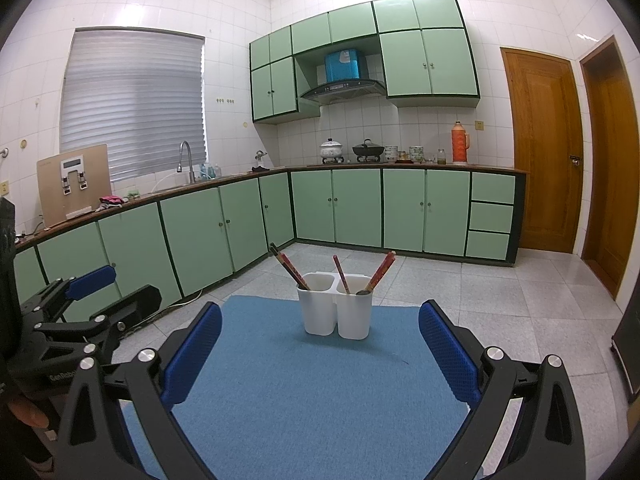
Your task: Organize utensils
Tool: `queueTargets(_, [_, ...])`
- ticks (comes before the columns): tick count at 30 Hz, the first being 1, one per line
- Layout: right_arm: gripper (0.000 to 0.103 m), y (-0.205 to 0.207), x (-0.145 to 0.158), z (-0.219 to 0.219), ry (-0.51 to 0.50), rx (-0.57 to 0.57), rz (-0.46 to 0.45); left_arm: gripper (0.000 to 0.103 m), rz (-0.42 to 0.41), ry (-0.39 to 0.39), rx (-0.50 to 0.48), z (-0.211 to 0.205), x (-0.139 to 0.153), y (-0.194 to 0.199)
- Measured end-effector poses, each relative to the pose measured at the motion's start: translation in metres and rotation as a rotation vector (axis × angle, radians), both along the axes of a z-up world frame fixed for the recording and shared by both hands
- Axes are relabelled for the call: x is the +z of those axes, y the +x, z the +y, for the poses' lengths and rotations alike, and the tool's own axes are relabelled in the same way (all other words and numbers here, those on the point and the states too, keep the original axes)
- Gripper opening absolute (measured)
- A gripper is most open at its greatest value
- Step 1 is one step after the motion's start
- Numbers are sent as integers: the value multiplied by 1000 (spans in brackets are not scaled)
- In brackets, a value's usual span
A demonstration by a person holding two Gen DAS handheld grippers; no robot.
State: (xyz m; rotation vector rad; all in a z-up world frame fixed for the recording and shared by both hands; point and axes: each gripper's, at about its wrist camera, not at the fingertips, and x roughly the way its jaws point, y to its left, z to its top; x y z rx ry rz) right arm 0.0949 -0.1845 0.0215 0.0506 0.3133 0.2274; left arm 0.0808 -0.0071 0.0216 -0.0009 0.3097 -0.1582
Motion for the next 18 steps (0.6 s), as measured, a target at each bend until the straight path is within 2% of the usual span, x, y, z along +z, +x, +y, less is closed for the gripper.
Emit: queueTargets(18, [97, -1, -3, -1, 1, -5, 5, 96, 5, 2, 0, -5, -2, 1])
